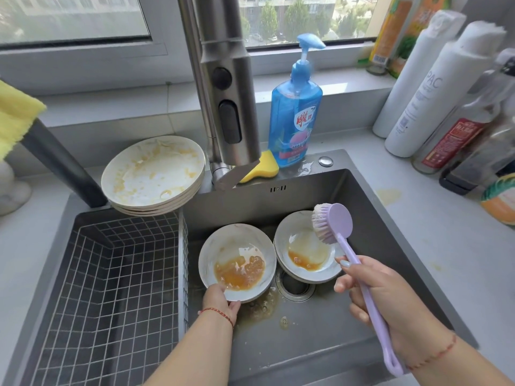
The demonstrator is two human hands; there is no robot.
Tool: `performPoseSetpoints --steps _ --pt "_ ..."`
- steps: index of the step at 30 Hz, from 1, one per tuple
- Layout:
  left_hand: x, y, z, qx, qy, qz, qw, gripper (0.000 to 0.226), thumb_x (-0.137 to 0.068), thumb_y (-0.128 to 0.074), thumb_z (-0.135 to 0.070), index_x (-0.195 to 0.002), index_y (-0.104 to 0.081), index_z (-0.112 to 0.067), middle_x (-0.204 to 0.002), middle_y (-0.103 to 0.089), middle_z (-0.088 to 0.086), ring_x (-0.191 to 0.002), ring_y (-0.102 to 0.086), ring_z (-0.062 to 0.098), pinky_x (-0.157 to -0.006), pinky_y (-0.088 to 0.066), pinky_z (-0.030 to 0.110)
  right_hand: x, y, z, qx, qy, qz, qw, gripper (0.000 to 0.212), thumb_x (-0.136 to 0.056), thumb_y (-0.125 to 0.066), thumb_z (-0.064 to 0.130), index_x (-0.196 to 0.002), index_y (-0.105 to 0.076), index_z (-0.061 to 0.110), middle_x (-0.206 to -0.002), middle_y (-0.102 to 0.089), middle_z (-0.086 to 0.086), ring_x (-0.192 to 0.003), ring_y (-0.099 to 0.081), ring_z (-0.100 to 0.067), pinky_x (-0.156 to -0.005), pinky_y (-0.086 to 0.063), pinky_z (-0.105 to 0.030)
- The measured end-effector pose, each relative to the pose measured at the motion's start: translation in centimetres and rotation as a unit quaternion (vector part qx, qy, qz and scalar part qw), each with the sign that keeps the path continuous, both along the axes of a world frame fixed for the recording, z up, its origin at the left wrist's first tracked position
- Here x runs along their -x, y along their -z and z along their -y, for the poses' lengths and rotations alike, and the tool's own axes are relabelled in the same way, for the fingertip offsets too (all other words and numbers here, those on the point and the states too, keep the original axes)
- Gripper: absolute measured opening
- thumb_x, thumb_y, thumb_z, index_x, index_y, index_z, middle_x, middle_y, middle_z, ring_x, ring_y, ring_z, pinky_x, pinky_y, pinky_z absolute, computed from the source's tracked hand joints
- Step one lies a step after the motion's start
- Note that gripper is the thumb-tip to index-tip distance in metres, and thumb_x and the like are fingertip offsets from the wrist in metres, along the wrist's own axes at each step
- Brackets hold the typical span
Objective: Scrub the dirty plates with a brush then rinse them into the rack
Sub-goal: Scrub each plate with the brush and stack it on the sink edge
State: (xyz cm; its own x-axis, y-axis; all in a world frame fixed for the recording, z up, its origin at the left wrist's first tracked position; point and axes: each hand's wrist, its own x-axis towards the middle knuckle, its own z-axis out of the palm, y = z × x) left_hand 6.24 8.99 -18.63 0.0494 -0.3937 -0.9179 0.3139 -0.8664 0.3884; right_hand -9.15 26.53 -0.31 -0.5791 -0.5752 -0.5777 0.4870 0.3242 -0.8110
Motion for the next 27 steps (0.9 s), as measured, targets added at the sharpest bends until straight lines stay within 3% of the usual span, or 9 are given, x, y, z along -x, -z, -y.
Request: performPoseSetpoints --steps 3,7,9,14,20,24,27 --pt "-0.2 0.1 0.1 0.014 0.018 0.023 0.999 0.058 -0.097 -0.049 -0.013 -0.152 -0.030 -0.013 -0.161 -0.013 0.009 -0.142 -0.034 0.029 -0.099 -0.050 0.046 -0.1 0.1 -0.3 -0.002 0.004 0.003 1.000 0.020 -0.094 -0.053 0.013 -0.110 -0.056 0.002 -0.065 -0.060 -0.019 -0.031 -0.033 -0.011 -0.031 -0.034 -0.019" --pt "-0.1 -0.1 -0.2 0.025 0.035 -0.013 0.999 0.048 -0.097 -0.049 -0.010 -0.144 -0.041 -0.010 -0.150 -0.037 0.014 -0.119 -0.052 0.030 -0.097 -0.051 0.043 -0.2 0.1 -0.4 0.000 0.003 0.003 1.000 0.020 -0.094 -0.053 0.013 -0.110 -0.056 0.002 -0.065 -0.060 -0.020 -0.030 -0.033 -0.011 -0.031 -0.034 -0.019" --pt "0.3 -0.3 -0.1 0.051 0.037 -0.036 0.997 0.045 -0.098 -0.048 -0.006 -0.142 -0.043 -0.008 -0.145 -0.042 0.014 -0.123 -0.050 0.033 -0.099 -0.050 0.048 -0.2 0.0 -0.5 0.001 0.003 0.003 1.000 0.019 -0.094 -0.053 0.013 -0.109 -0.056 0.002 -0.065 -0.060 -0.019 -0.030 -0.033 -0.011 -0.031 -0.034 -0.019" --pt "1.0 -1.0 0.7 0.066 0.053 -0.068 0.994 0.044 -0.102 -0.053 -0.025 -0.142 -0.043 -0.012 -0.149 -0.037 0.016 -0.132 -0.042 0.038 -0.075 -0.056 0.048 -0.2 0.0 -0.7 0.000 0.004 0.002 1.000 0.018 -0.094 -0.054 0.013 -0.107 -0.056 0.001 -0.063 -0.060 -0.019 -0.031 -0.032 -0.011 -0.031 -0.034 -0.019" --pt "1.1 -2.2 0.0 0.052 0.054 -0.121 0.990 0.044 -0.104 -0.048 -0.029 -0.144 -0.039 -0.012 -0.145 -0.043 0.017 -0.128 -0.046 0.040 -0.096 -0.049 0.061 0.0 0.0 -0.9 -0.008 -0.001 -0.007 1.000 0.019 -0.094 -0.052 0.011 -0.107 -0.058 -0.003 -0.062 -0.058 -0.018 -0.032 -0.029 -0.012 -0.031 -0.032 -0.021" --pt "1.0 -3.5 -1.0 0.086 0.094 -0.124 0.984 0.044 -0.104 -0.046 -0.036 -0.141 -0.042 -0.013 -0.135 -0.051 0.017 -0.111 -0.056 0.038 -0.070 -0.059 0.056 -0.1 0.4 -0.9 -0.041 -0.054 -0.029 0.997 0.019 -0.095 -0.049 0.008 -0.105 -0.064 0.002 -0.058 -0.054 -0.014 -0.035 -0.032 -0.015 -0.033 -0.033 -0.022" --pt "0.7 -5.0 -2.2 0.099 0.124 -0.137 0.978 0.044 -0.103 -0.045 -0.042 -0.138 -0.048 -0.014 -0.129 -0.058 0.016 -0.110 -0.060 0.037 -0.071 -0.060 0.054 -0.4 0.7 -0.3 -0.093 -0.154 -0.067 0.981 0.017 -0.093 -0.048 0.006 -0.093 -0.065 0.008 -0.055 -0.053 -0.009 -0.036 -0.034 -0.018 -0.038 -0.034 -0.024"
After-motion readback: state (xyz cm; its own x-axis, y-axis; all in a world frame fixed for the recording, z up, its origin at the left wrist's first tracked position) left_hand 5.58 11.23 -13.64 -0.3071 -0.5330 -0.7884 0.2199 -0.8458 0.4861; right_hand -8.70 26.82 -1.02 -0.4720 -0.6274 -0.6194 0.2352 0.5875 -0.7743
